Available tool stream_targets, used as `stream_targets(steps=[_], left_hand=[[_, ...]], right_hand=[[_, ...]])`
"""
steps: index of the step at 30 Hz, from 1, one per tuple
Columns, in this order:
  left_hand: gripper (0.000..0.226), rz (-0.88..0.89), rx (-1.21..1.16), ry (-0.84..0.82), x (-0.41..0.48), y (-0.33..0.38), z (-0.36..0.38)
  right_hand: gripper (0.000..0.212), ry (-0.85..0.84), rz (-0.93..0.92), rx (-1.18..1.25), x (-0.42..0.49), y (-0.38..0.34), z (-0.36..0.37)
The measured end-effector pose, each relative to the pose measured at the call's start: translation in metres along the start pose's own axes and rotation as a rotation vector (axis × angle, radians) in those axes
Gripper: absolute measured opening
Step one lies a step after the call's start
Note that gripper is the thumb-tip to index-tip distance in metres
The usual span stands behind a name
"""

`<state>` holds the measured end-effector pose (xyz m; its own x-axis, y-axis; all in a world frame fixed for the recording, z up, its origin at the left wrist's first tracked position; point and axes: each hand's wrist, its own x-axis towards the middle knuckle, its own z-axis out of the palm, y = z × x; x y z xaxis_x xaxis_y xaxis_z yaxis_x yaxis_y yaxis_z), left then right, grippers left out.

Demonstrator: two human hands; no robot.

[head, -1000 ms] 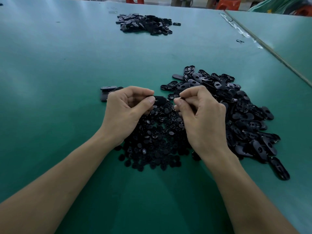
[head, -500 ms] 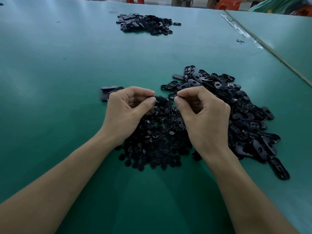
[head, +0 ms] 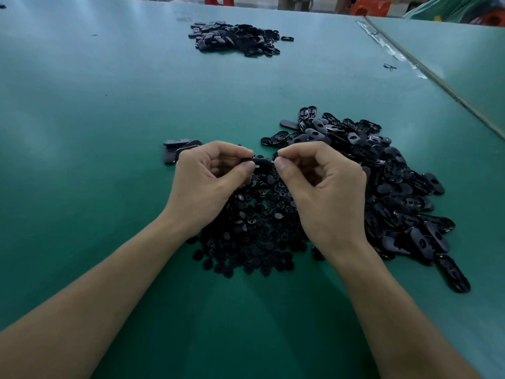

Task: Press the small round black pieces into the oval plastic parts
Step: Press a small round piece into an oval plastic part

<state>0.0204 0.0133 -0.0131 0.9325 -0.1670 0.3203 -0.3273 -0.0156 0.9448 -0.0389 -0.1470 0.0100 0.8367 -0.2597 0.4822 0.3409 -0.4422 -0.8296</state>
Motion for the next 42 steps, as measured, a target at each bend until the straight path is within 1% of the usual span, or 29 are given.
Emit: stream_targets(steps=[6,8,15,20,24,30,33,42], left_hand=[[0.014,-0.013,-0.064,0.001,0.000,0.002,0.000],[0.014,-0.014,-0.083,0.000,-0.001,0.003,0.000],[0.013,-0.018,-0.102,0.004,-0.001,0.004,0.000],[0.015,-0.020,-0.104,0.003,-0.001,0.005,-0.001],[0.014,-0.019,-0.100,0.005,-0.001,0.005,0.000],[0.018,-0.006,-0.080,-0.019,-0.002,0.005,0.000],[0.021,0.010,-0.070,-0.041,-0.002,0.004,-0.001],[0.019,0.010,-0.043,-0.084,-0.003,0.006,-0.002]], right_hand=[[0.013,-0.021,0.259,0.340,0.004,0.000,-0.002],[0.014,-0.033,0.320,0.411,0.005,0.000,-0.004],[0.009,-0.068,0.420,0.537,0.007,-0.001,-0.006],[0.010,-0.075,0.450,0.596,0.007,-0.001,-0.007],[0.014,-0.085,0.437,0.566,0.007,0.000,-0.007],[0.012,-0.113,0.284,0.318,0.003,0.002,-0.001],[0.013,-0.103,0.261,0.217,0.002,0.005,0.001],[0.014,-0.097,0.292,0.191,0.000,0.007,0.003]])
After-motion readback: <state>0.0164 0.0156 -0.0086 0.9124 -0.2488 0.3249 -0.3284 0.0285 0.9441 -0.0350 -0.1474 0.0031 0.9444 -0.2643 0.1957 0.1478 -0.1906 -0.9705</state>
